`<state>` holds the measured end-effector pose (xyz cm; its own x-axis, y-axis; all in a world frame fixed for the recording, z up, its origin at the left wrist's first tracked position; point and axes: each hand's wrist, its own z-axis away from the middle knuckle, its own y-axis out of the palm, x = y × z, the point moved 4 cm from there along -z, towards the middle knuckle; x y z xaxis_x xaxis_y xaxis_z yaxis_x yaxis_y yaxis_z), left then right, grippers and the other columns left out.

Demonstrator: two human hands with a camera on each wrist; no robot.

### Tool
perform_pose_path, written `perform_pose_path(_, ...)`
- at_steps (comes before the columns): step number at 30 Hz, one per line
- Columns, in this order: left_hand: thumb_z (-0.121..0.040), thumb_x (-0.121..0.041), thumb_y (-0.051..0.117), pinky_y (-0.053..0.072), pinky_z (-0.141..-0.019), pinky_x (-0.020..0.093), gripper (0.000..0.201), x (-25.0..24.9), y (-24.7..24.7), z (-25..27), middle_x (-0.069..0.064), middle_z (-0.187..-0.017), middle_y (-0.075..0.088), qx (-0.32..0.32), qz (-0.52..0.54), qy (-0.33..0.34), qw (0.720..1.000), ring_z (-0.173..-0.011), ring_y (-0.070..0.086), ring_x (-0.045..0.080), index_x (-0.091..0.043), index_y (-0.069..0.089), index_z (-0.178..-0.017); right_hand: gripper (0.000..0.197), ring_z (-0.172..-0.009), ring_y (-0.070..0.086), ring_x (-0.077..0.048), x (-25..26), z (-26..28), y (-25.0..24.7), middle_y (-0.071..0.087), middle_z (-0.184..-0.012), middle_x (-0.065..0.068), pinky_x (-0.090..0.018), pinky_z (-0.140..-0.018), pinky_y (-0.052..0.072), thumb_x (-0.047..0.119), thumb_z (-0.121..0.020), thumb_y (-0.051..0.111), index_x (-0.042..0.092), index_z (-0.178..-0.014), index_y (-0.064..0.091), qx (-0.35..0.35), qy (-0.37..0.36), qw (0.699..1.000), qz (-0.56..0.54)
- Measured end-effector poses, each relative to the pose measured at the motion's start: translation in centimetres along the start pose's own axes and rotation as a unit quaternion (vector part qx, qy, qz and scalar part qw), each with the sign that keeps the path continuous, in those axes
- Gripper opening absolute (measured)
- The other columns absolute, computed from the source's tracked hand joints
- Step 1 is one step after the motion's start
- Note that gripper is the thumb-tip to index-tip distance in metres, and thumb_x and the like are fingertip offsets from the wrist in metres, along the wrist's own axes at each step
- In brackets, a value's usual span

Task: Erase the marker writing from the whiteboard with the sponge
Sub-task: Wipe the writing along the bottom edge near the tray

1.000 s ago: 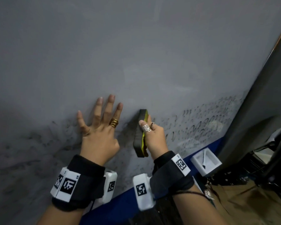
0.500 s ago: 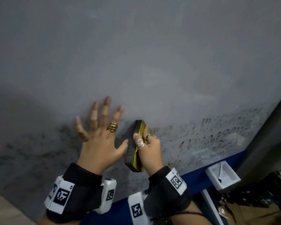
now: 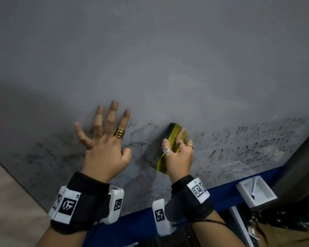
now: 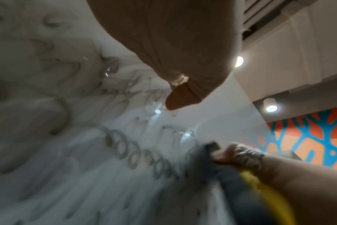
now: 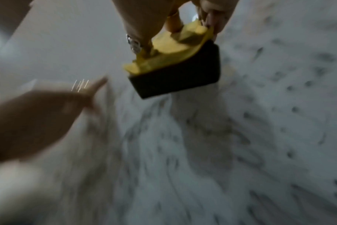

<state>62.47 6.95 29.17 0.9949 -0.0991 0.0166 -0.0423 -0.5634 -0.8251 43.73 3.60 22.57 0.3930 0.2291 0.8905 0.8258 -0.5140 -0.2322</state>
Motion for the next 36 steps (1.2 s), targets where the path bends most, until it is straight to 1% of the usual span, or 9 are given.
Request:
perform_pose_path(4,-0.062,-0.032,0.048,-0.026,-0.1,0.053,0.095,0.0,-0.2,-0.2,-0.005,-0.16,-0.008,0.007,0.015,-0.004,1.0,-0.146,-0.009,0.022,-0.034,0.016,-0.151,0.068,-0.059,0.052,-0.022,1.6,2.1,2.3,0.052,-0.096,-0.017,-0.022,-0.053,0.044,0.042,-0.075,0.054,0.011,-0.135,0.045,0.068,-0.246,0.952,0.168)
perform_pose_path(7,-0.063,-0.031,0.047,-0.027,-0.1,0.054,0.096,0.1,-0.1,0.0,-0.006,-0.159,-0.013,0.012,0.018,-0.005,1.0,-0.146,-0.013,0.021,-0.035,0.01,-0.151,0.065,-0.06,0.057,-0.034,0.3,0.1,0.6,0.041,-0.109,-0.016,-0.032,-0.054,0.053,0.035,-0.074,0.054,0.018,-0.135,0.039,0.035,-0.362,0.9,0.242)
perform_pose_path(11,-0.063,-0.032,0.046,-0.028,-0.099,0.055,0.098,0.0,-0.2,0.2,-0.008,-0.157,-0.02,0.016,0.016,-0.001,1.0,-0.145,-0.018,0.021,-0.036,0.003,-0.151,0.071,-0.064,0.058,-0.035,0.5,-2.2,-1.1,0.036,-0.113,-0.016,-0.035,-0.055,0.054,0.033,-0.077,0.056,0.017,-0.141,0.031,-0.063,-0.347,0.91,0.217)
perform_pose_path(16,-0.062,-0.031,0.044,-0.028,-0.099,0.055,0.097,0.2,-0.3,0.2,-0.009,-0.157,-0.019,0.018,0.022,0.004,1.0,-0.145,-0.016,0.02,-0.037,0.006,-0.151,0.086,-0.067,0.057,-0.033,3.1,2.1,4.6,0.04,-0.117,-0.019,-0.033,-0.058,0.05,0.033,-0.079,0.055,0.027,-0.15,0.007,0.007,-0.435,0.878,0.199)
perform_pose_path(20,-0.064,-0.033,0.037,-0.026,-0.101,0.053,0.093,0.8,-0.4,0.2,-0.009,-0.159,-0.012,0.019,0.029,0.02,0.999,-0.146,-0.012,0.017,-0.033,0.006,-0.152,0.062,-0.07,0.06,-0.036,2.7,0.2,3.1,0.037,-0.118,-0.018,-0.036,-0.06,0.054,0.028,-0.079,0.054,0.023,-0.138,0.035,0.007,-0.451,0.867,0.212)
perform_pose_path(26,-0.06,-0.025,0.048,-0.017,-0.106,0.056,0.099,2.9,-0.5,2.5,-0.004,-0.16,-0.005,-0.018,0.054,-0.043,0.997,-0.146,-0.007,0.019,-0.028,0.012,-0.152,0.059,-0.097,0.041,-0.033,5.3,-3.3,1.3,0.033,-0.119,-0.015,-0.04,-0.08,0.049,0.022,-0.077,0.056,0.019,-0.134,0.039,-0.124,-0.417,0.875,0.21)
perform_pose_path(29,-0.059,-0.024,0.05,-0.011,-0.107,0.058,0.1,3.8,0.0,3.7,0.0,-0.16,-0.003,-0.031,0.029,-0.052,0.998,-0.146,-0.004,0.022,-0.027,0.014,-0.152,0.055,-0.104,0.04,-0.032,7.4,0.8,5.3,0.037,-0.127,-0.012,-0.039,-0.082,0.037,0.013,-0.081,0.047,0.033,-0.132,0.043,-0.122,-0.472,0.847,0.212)
perform_pose_path(33,-0.058,-0.026,0.054,0.001,-0.108,0.06,0.099,5.9,0.2,4.7,0.006,-0.158,0.003,-0.074,0.02,-0.108,0.991,-0.145,0.001,0.026,-0.023,0.018,-0.15,0.056,-0.11,0.043,-0.026,7.7,3.4,7.9,0.045,-0.134,0.002,-0.037,-0.081,0.032,0.013,-0.098,0.017,0.044,-0.123,0.056,-0.011,-0.587,0.768,0.253)
perform_pose_path(36,-0.061,-0.026,0.053,0.003,-0.109,0.059,0.095,8.5,-0.3,5.6,0.008,-0.157,0.003,-0.107,0.021,-0.156,0.982,-0.145,0.0,0.026,-0.019,0.02,-0.15,0.057,-0.109,0.046,-0.024,7.5,2.1,7.0,0.06,-0.128,0.004,-0.036,-0.081,0.031,0.013,-0.1,0.018,0.045,-0.115,0.063,0.024,-0.657,0.709,0.257)
